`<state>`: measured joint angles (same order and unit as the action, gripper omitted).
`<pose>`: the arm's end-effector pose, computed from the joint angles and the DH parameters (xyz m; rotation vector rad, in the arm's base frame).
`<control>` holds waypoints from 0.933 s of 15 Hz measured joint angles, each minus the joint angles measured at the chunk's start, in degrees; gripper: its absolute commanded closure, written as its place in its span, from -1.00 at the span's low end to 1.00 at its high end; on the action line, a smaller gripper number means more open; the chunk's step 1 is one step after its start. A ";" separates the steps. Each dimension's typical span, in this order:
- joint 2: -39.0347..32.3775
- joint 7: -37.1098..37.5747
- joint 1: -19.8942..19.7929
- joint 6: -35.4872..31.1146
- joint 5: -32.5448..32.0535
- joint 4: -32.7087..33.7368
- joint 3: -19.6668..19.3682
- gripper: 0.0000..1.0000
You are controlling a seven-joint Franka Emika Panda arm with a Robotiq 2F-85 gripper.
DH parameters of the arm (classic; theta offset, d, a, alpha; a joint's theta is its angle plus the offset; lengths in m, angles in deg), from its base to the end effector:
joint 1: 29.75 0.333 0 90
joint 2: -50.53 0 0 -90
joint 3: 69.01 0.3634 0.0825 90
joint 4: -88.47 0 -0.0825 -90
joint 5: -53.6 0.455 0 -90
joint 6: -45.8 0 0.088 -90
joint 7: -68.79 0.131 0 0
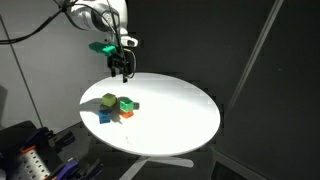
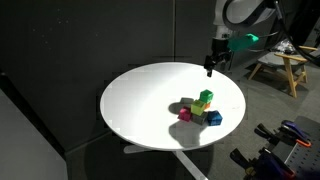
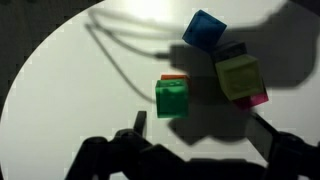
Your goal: Put the dark green toy block on top of the orange toy block, then put it back on top of the light green toy block
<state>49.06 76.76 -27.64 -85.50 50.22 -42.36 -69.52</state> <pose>0.5694 0.0135 0.3165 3.0940 -0.1112 -0.0212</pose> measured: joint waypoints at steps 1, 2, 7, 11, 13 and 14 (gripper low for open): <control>-0.75 0.00 -0.15 0.00 0.00 0.51 -0.01 -1.00; -1.52 -0.01 -0.37 -0.02 0.00 0.98 -0.04 -1.00; -5.58 -0.17 -1.58 -0.07 0.00 3.16 -0.64 -1.00; -8.71 -0.35 -2.33 -0.09 0.00 4.57 -1.04 -1.00; -10.09 -0.51 -2.37 -0.12 0.00 5.23 -1.15 -1.00; -10.74 -0.60 -2.37 -0.21 0.00 5.52 -1.15 -1.00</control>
<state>38.32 76.16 -30.01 -85.71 50.22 -36.84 -70.67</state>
